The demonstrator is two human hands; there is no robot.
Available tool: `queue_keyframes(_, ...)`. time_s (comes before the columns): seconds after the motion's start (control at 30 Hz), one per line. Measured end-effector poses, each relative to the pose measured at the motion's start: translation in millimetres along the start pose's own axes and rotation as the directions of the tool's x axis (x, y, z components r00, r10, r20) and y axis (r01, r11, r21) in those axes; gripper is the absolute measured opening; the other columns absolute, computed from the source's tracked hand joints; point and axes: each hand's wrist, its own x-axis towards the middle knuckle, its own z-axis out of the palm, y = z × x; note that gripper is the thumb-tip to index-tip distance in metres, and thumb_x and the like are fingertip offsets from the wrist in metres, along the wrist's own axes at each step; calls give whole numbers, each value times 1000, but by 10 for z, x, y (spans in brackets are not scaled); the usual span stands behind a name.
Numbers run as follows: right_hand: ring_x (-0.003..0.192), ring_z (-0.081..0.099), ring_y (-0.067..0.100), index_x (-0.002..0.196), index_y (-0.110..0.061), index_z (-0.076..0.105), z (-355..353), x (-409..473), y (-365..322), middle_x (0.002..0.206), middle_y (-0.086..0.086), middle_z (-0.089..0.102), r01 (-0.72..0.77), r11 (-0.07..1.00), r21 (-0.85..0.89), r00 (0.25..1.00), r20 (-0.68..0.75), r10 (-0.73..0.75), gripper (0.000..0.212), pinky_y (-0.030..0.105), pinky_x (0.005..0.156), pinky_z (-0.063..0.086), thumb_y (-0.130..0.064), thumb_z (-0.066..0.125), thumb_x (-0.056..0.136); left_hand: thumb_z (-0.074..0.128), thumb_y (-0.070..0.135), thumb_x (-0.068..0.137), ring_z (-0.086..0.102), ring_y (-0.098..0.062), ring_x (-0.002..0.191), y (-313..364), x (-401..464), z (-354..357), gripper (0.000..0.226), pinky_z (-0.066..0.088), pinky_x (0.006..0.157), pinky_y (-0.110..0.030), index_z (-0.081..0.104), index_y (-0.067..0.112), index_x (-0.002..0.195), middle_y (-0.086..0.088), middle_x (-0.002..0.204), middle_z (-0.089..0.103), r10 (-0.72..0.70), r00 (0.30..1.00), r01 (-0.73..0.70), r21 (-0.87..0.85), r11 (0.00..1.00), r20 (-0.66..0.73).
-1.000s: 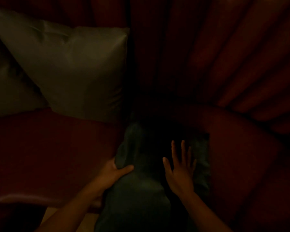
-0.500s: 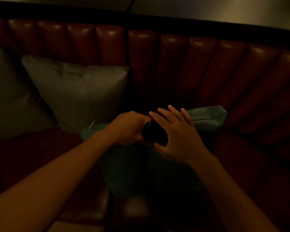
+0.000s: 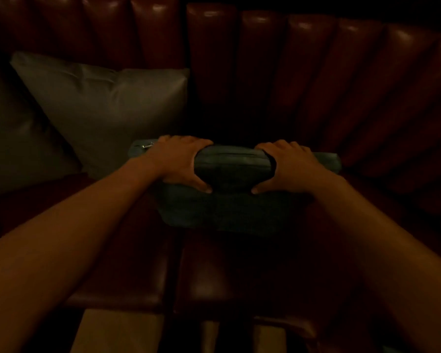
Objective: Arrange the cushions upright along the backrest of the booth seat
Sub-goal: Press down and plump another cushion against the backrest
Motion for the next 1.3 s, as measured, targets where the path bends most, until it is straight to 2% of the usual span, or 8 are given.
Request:
queue_keyframes(0.13, 133, 45, 30, 149, -40, 33, 14, 51, 13, 147, 0, 48, -27, 1000, -4, 1000, -14, 27, 105, 52, 112, 32, -81, 74, 63, 61, 95, 51, 49, -27, 131, -139, -83, -60, 120, 37, 108, -52, 16, 45, 151, 4, 149, 46, 4, 1000, -5, 93, 996, 12)
queue_keyframes(0.33, 90, 63, 19, 98, -36, 53, 267, 129, 51, 91, -11, 62, 78, 996, 51, 968, -243, -63, 42, 42, 88, 44, -71, 67, 80, 70, 60, 81, 66, -24, 99, -118, -64, 21, 57, 40, 73, -33, 52, 36, 130, 5, 98, 66, 51, 989, -48, 28, 998, -138)
queue_keyframes(0.47, 71, 62, 15, 89, -32, 59, 340, 157, 68, 74, -12, 60, 168, 983, 72, 943, -303, -139, 33, 39, 75, 50, -63, 68, 85, 72, 56, 82, 68, -25, 85, -141, -41, 101, 36, 35, 68, -29, 64, 32, 107, 3, 82, 66, 97, 974, -94, 23, 995, -205)
queue_keyframes(0.67, 101, 64, 19, 115, -37, 58, 88, 225, 39, 107, -8, 68, 51, 997, 57, 984, -175, -40, 60, 41, 91, 47, -78, 69, 73, 70, 72, 68, 64, -21, 105, -261, -5, -66, 73, 51, 86, -39, 48, 41, 130, 8, 117, 67, 65, 988, -70, -30, 997, -141)
queue_keyframes(0.87, 145, 33, 28, 158, -47, 9, -98, 204, -287, 163, -2, 32, 105, 994, -22, 987, -117, -107, 117, 58, 118, 21, -91, 62, 64, 48, 92, 67, 60, -20, 115, -601, -295, 20, 87, 50, 96, -43, 49, 42, 138, 7, 129, 63, -58, 930, 49, -34, 998, -364)
queue_keyframes(1.07, 118, 54, 25, 144, -34, 47, 178, 344, -635, 128, -1, 60, 105, 994, -7, 959, -265, -103, 75, 46, 100, 39, -72, 65, 81, 67, 70, 73, 56, -20, 119, -603, -409, 331, 74, 36, 102, -22, 63, 24, 131, -1, 130, 62, -103, 785, -90, -276, 957, -611)
queue_keyframes(1.17, 95, 59, 19, 123, -31, 66, 230, 283, -547, 102, -4, 67, 145, 983, 112, 929, -358, -96, 50, 45, 89, 47, -63, 62, 84, 85, 51, 69, 49, -8, 130, -540, -506, 395, 93, 40, 107, -19, 40, 29, 148, -3, 146, 48, -290, 669, -213, -550, 808, -685)
queue_keyframes(1.3, 79, 57, 10, 111, -25, 70, 3, 126, -440, 88, -10, 62, 137, 946, 293, 920, -392, -12, 28, 33, 79, 48, -42, 72, 89, 91, 65, 47, 46, -8, 137, -530, -663, 710, 138, 46, 108, -36, 3, 47, 152, 5, 156, 36, -453, 818, -174, -903, 392, -354)
